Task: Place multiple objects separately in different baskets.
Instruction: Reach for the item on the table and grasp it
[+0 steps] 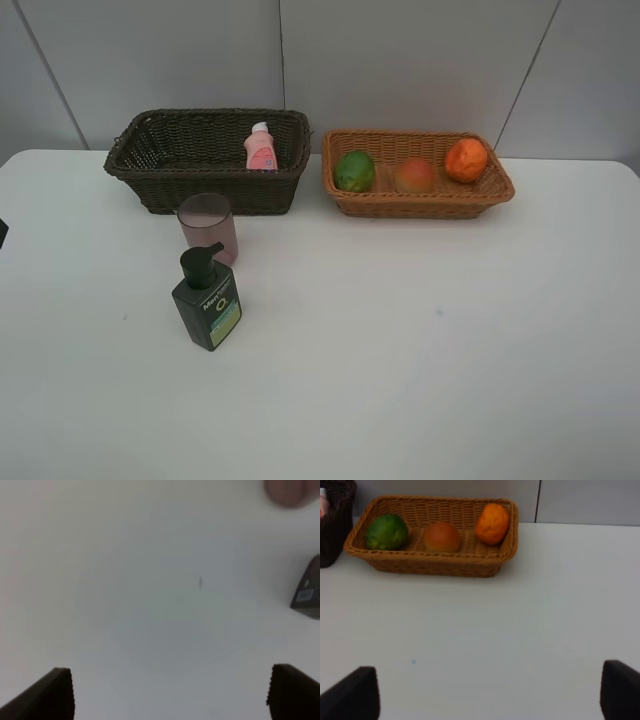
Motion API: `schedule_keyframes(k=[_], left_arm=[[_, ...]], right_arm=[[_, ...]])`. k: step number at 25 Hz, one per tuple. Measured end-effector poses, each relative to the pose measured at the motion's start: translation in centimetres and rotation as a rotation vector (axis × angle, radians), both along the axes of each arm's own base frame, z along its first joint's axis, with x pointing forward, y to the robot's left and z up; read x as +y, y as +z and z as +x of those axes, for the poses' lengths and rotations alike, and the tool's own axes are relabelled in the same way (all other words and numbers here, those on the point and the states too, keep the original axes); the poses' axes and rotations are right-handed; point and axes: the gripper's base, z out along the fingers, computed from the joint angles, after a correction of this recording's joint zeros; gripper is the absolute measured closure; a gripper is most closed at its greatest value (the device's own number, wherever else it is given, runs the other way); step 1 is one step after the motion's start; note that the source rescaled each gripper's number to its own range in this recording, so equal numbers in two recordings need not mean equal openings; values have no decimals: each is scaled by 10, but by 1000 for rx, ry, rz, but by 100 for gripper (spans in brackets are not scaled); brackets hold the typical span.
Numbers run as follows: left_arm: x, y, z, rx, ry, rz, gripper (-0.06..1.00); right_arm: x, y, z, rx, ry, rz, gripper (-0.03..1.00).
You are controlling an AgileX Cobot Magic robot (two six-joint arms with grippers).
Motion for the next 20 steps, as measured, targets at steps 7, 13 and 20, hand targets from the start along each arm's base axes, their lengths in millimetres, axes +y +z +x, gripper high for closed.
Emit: schedule_keyframes(k=[7, 13, 20], left_arm=[[-4, -14, 16, 104, 5, -13, -6], [-12, -22, 42, 174, -7, -39, -6], [-62, -6, 78, 166, -202, -18, -6]], right_arm=[[0, 0, 0, 0, 0, 0, 3], [0, 0, 0, 0, 0, 0, 3], [0, 0, 0, 0, 0, 0, 3]])
